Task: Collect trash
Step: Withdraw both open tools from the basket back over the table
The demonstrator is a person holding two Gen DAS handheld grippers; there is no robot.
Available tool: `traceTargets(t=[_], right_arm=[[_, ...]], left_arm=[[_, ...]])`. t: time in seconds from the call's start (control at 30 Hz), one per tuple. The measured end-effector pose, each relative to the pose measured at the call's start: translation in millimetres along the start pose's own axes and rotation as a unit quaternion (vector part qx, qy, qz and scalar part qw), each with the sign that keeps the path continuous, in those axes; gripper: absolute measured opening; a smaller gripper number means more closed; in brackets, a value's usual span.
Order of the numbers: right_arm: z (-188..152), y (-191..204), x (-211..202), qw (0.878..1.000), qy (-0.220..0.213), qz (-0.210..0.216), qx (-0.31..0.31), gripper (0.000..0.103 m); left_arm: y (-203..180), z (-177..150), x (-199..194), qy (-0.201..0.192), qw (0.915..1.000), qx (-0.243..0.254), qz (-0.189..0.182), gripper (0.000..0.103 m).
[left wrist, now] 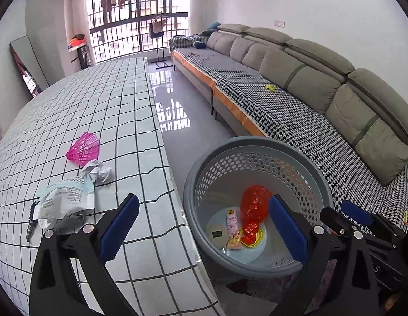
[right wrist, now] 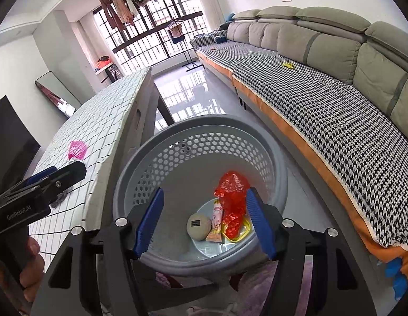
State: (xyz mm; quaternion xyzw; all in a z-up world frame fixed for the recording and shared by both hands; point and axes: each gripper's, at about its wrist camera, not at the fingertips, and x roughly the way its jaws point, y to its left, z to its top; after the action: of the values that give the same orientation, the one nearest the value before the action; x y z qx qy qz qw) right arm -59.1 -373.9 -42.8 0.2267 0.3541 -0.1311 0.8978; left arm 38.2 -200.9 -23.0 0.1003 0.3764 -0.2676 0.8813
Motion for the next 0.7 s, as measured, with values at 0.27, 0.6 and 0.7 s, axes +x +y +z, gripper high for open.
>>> traceTargets(t=[0.27,0.6,0.7], right_arm=[[-2.8,44.6,-8.1,0.999,-0.002,0.020,-0.038,0.063],[-14.3,109.3,9.1,0.994,0.019,0.052,-0.092,0.065],[-15.4,129.9,18.3,0.992,0.027,0.062,-0.110,0.065]], left_arm=[[42.4,-5.8,-32.0,-0.024,0.9982,-0.034,0.042,0.097],[126.3,-26.5,-59.6,-0.033,0.9893,-0.078,0.118,0.097],[153.3,-33.0,-62.7,-0.030,0.9850,-0.097,0.140,0.097]])
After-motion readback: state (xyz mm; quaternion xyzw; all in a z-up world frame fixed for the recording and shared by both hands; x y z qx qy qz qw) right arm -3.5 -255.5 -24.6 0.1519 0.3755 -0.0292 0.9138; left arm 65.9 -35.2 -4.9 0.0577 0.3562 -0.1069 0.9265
